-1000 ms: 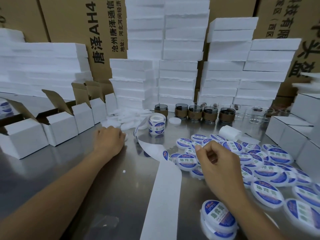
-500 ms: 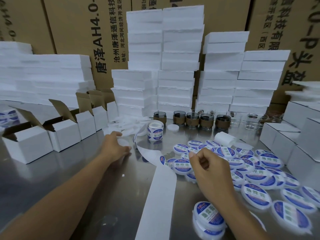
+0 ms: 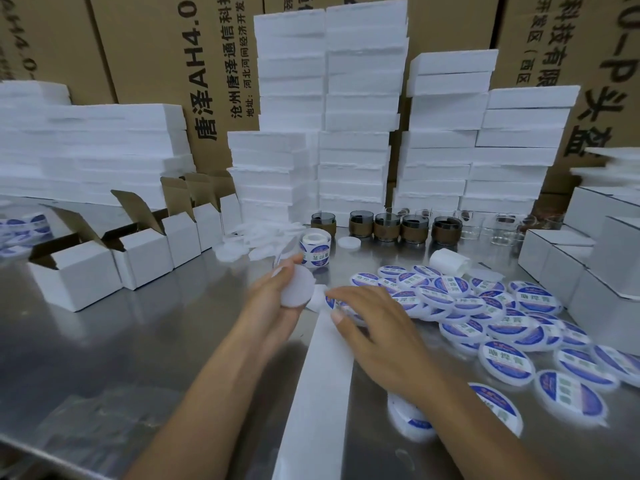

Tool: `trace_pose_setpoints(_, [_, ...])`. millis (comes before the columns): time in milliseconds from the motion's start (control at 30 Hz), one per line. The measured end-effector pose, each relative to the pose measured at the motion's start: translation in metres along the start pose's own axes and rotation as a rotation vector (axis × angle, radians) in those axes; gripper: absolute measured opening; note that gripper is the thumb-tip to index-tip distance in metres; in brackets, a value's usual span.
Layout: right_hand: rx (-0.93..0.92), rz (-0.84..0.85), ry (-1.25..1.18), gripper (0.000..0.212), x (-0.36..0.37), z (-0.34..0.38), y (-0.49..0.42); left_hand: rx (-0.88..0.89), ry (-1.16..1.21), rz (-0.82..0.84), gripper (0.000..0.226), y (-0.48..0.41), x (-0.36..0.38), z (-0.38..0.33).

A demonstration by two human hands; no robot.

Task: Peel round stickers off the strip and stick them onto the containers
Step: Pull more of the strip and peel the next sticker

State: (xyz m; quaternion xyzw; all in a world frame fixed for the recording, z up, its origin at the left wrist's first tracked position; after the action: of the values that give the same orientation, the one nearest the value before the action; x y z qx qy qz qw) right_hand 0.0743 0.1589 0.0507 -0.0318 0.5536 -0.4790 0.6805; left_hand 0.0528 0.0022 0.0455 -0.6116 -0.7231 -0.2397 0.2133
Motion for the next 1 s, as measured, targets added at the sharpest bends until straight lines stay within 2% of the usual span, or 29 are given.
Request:
trace_pose_setpoints(67, [-0.052,0.138,0.002,0.035,0.008,0.005,-0.001,0.008,0.0,-0.023,0.023,0.001,-0.003,0.002])
trace_pose_setpoints(167, [-0.036,0.289,0.044,0.038,0.019,0.005,0.0,0.026,-0.061,-0.029,0.023,0.002,-0.003,0.004])
trace_pose_setpoints(267, [0.013,0.186,0.174,0.035,0.015,0.002,-0.002,0.051,-0.09,-0.057,0.02,0.005,-0.003,0.006])
trace_pose_setpoints(367, [0.11,0.017,0.226,0.015,0.006,-0.001,0.0,0.054,-0.082,-0.146,0.017,0.006,-0.005,0.005])
trace_pose_setpoints(467, [0.216,-0.002,0.124,0.025,0.006,-0.009,0.003,0.051,-0.072,-0.206,0.016,0.005,-0.007,0.003])
trace_pose_setpoints(567, [0.387,-0.116,-0.124,0.031,0.003,-0.018,0.001,0.077,-0.025,-0.235,0.014,0.004,-0.008,0.001])
trace_pose_setpoints(700, [0.748,-0.307,-0.661,0.028,-0.005,-0.029,0.005,0.11,0.018,-0.276,0.014,0.004,-0.01,0.0])
trace_pose_setpoints(767, [0.869,-0.39,-0.878,0.026,-0.008,-0.034,0.007,0.116,0.045,-0.288,0.013,0.003,-0.011,0.0])
trace_pose_setpoints(900, [0.999,-0.557,-1.266,0.028,-0.012,-0.042,0.005,0.126,0.057,-0.298,0.012,0.003,-0.015,-0.002])
trace_pose_setpoints(1000, [1.021,-0.645,-1.512,0.029,-0.015,-0.046,0.004,0.026,-0.076,-0.248,0.012,0.002,-0.011,0.005])
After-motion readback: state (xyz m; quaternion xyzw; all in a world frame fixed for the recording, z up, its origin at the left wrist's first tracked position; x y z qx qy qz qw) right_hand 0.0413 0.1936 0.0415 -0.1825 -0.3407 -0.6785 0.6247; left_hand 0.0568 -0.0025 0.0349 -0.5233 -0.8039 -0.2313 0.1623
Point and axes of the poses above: each hand's wrist, its own y-axis away from the middle knuckle, its own x-axis out of the palm, z = x × y, the point moved 4 cm from there along -y, towards the middle knuckle, and after that the axes turned 10 degrees about -x, right-handed, at the moved point
